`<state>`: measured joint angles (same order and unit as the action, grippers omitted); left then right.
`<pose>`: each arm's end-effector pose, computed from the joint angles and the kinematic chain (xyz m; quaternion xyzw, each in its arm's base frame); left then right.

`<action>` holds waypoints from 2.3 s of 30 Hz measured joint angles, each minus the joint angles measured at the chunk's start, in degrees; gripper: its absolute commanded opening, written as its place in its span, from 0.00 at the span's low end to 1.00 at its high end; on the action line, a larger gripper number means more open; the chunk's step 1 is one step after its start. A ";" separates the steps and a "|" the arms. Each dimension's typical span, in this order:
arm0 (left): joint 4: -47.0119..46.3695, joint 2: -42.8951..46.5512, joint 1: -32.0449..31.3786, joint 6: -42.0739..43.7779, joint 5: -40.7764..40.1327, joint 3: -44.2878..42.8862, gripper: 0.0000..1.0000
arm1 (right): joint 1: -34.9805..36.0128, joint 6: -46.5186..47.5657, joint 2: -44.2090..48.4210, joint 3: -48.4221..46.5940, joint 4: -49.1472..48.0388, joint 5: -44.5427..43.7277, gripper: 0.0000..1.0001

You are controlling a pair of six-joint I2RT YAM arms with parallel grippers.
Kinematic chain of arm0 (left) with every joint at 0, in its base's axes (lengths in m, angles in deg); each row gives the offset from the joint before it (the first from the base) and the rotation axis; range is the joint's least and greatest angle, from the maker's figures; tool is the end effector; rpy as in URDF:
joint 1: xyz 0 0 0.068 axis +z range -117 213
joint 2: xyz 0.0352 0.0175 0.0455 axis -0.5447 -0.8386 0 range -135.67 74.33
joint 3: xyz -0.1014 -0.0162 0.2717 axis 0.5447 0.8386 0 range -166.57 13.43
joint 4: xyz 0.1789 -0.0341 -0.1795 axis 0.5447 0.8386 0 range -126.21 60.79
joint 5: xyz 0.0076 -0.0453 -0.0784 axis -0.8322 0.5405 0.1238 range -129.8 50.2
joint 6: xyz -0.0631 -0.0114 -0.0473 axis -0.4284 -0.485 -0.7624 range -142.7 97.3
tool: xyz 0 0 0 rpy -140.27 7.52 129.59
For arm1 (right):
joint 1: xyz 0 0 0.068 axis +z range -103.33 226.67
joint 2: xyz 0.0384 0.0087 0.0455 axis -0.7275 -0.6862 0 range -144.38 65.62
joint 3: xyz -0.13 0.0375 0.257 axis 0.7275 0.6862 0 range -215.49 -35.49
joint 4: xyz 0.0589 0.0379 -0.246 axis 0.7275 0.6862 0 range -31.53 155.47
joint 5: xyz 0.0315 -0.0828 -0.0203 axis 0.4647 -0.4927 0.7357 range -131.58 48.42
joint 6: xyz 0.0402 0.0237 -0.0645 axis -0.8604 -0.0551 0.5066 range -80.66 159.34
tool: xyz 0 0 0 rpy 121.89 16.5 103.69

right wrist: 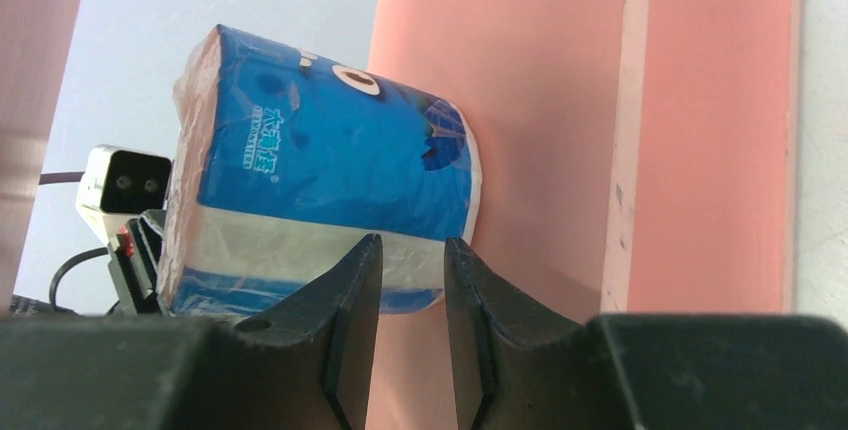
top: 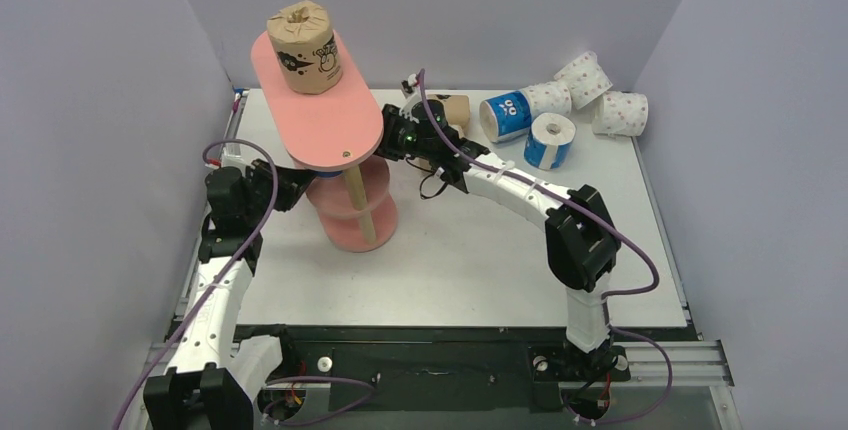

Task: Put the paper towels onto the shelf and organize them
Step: Adjust the paper towel on the shelf.

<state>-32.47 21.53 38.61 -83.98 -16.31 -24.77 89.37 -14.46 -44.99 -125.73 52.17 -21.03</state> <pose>0.2272 -0.0052 0.2931 -0.3380 0.7281 -0.4135 0.4297 0.3499 0.3556 0.3172 -0.0342 0.7827 0.5453 0.2982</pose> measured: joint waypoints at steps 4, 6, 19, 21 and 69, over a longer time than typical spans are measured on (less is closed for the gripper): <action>-1.55 -2.71 0.39 0.02 -0.70 -0.83 0.05 | -0.31 -0.50 -2.67 -3.78 0.52 0.57 0.27; -2.45 -4.35 0.57 0.02 -0.87 -1.49 0.05 | -0.42 -0.85 -4.28 -5.84 0.52 0.92 0.27; -7.69 -15.21 1.05 0.02 -0.96 -6.40 0.04 | -2.47 -2.49 -9.49 -11.04 1.11 2.58 0.27; -8.07 -16.26 1.27 0.00 -0.98 -6.99 0.05 | -2.64 -2.62 -11.02 -13.57 1.42 2.93 0.27; -14.29 -34.27 2.99 -4.11 -3.04 -18.75 0.03 | -5.51 -7.15 -26.14 -36.30 3.76 5.90 0.32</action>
<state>-46.76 -12.74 41.61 -88.09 -19.35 -43.52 83.86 -21.61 -71.13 -162.03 55.93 -15.13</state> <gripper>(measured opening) 0.035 0.313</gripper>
